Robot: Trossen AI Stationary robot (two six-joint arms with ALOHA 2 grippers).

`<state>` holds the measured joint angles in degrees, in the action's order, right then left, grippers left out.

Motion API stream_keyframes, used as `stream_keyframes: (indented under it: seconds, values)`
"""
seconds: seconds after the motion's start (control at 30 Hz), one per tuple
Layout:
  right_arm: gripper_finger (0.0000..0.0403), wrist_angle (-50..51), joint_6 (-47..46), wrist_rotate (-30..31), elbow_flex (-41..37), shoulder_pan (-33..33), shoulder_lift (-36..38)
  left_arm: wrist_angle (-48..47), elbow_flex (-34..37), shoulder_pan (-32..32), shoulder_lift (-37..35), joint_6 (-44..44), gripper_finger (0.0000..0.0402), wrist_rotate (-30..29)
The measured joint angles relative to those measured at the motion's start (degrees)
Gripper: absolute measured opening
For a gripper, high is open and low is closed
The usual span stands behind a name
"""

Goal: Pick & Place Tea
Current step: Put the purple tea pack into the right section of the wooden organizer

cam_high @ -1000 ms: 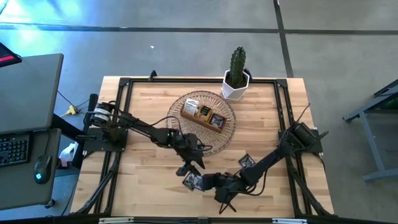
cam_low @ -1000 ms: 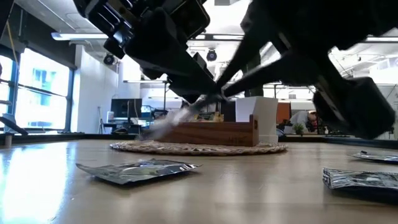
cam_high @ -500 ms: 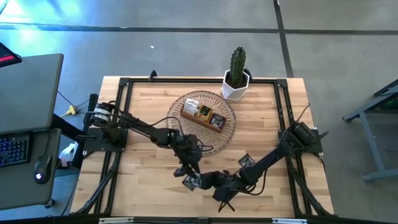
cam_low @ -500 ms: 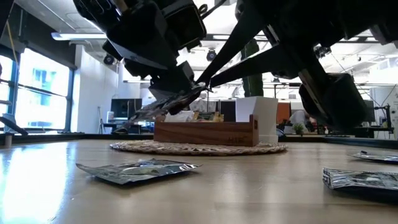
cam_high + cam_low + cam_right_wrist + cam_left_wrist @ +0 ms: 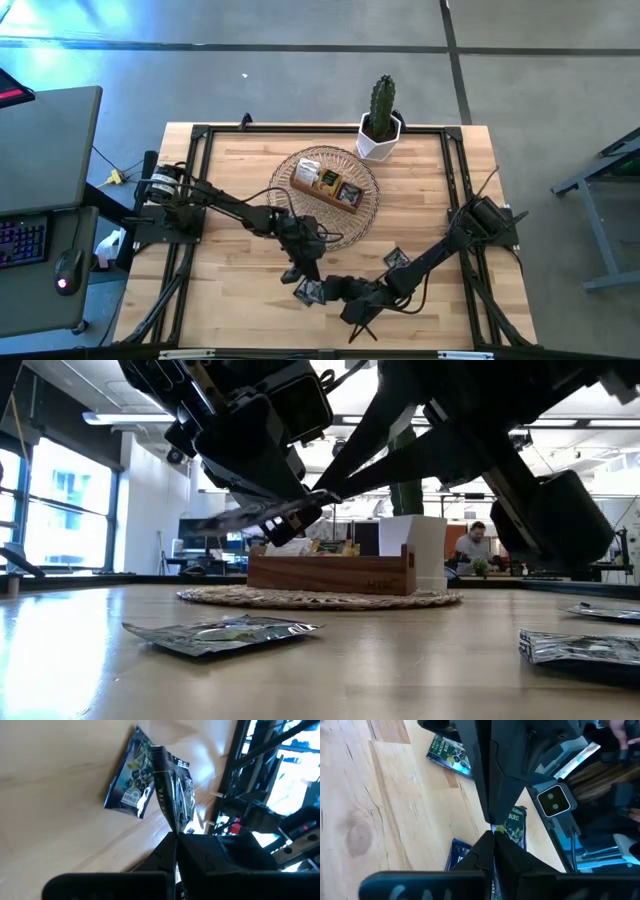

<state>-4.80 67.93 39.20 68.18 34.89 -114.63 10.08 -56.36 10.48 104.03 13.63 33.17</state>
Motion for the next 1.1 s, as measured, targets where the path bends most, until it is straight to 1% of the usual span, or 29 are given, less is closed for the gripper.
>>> stream_keyframes:
  seconds: [0.13,0.2,0.3,0.4,0.47,0.57,0.7,0.77,0.83,0.9,0.97,1.03,1.1]
  values:
    - [0.0032,0.1,-2.61,-0.35,0.0,0.0,0.0,-0.03,0.02,0.02,0.0,0.13,0.0013,0.15]
    - [0.0044,0.17,-3.34,-0.03,0.0,0.0,-0.01,-0.29,0.0,0.02,0.0,0.14,0.0009,0.17]
    - [0.0064,0.17,-3.52,1.71,0.0,0.0,-0.02,-1.89,0.01,0.02,0.0,0.16,0.0002,-0.08]
    - [0.008,0.22,-5.46,4.19,-0.02,0.27,-0.02,-3.34,0.02,0.02,0.0,0.17,0.0002,-2.28]
    - [0.0087,0.22,-8.68,6.31,-0.04,0.6,-0.02,-3.6,0.02,0.02,0.0,0.17,0.0001,-2.73]
    - [0.0093,0.61,-15.96,11.67,-0.04,1.38,-0.02,-3.46,0.01,0.02,0.0,0.19,0.0001,-3.87]
    - [0.0094,4.76,-26.83,19.06,-0.04,2.3,-0.02,-2.95,0.0,0.02,0.0,0.18,0.0,-6.92]
    - [0.0094,9.11,-34.05,23.56,-0.04,2.52,-0.02,-2.97,0.0,0.02,0.0,0.22,0.0,-8.02]
    - [0.0094,14.84,-43.75,27.4,-0.04,2.77,-0.02,-2.95,0.01,0.02,0.0,0.22,0.0,-8.65]
    - [0.0094,21.74,-54.39,29.48,-0.04,2.79,0.0,-2.96,0.01,0.02,0.0,0.22,0.0,-8.85]
    - [0.0094,29.21,-66.79,28.57,-0.04,2.78,0.46,-2.97,0.0,0.02,0.0,0.22,0.0,-8.91]
    - [0.0094,36.21,-81.3,26.44,-0.07,2.79,1.55,-2.97,0.0,0.02,0.0,0.22,0.0,-8.92]
    - [0.0094,41.53,-93.97,24.43,-0.07,2.78,2.7,-2.95,0.0,0.02,0.0,0.22,0.0,-9.43]
